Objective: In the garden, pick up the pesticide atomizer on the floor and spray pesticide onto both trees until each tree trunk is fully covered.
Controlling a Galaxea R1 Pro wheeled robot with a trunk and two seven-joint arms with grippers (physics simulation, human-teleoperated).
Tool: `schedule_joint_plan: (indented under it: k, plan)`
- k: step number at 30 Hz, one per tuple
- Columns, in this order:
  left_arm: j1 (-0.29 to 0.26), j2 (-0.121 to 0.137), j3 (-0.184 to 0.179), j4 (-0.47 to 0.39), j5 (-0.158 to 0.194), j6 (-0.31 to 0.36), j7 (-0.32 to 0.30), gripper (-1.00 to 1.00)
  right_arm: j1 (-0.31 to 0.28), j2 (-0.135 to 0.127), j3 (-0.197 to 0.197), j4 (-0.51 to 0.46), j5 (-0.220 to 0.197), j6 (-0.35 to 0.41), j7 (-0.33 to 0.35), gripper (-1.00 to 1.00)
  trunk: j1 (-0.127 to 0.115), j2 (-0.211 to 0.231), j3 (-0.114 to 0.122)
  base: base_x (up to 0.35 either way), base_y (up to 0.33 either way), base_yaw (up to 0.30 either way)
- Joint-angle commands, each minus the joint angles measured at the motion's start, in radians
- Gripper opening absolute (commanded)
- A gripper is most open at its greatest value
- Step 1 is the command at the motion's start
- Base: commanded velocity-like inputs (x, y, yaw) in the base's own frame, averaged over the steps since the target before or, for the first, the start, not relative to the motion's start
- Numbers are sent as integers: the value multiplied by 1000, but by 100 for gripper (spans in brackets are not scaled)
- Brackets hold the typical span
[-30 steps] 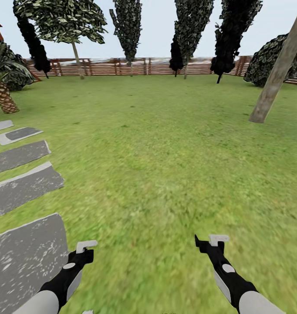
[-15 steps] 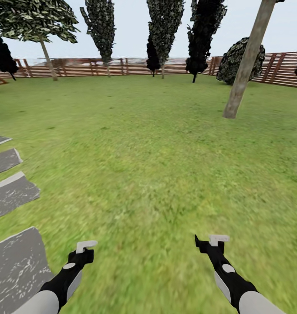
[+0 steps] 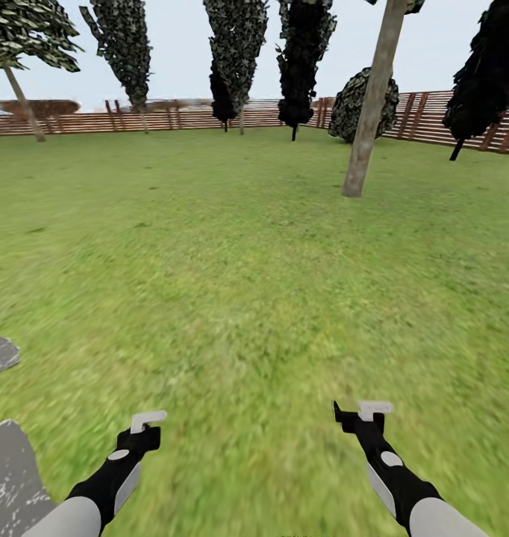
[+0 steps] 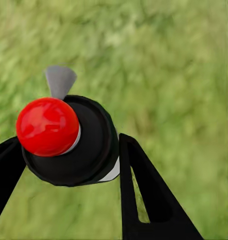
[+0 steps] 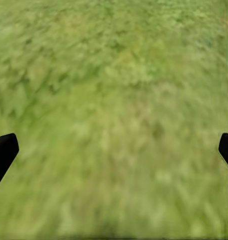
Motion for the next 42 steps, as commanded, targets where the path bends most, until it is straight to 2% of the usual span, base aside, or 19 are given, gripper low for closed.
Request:
schedule_joint_plan:
  k: [1, 30, 42]
  plan:
    - [0, 0, 0, 0, 0, 0, 0, -100, 0, 0, 0, 0, 0, 0, 0, 100, 0, 0, 0, 0, 0, -300]
    - [0, -1, 0, -1, 1, 0, -1, -100, 1, 0, 0, 0, 0, 0, 0, 100, 0, 0, 0, 0, 0, -300]
    - [0, -1, 0, -1, 3, 0, 0, -100, 0, 2, 1, 0, 1, 0, 1, 100, 0, 0, 0, 238, 37, -50]
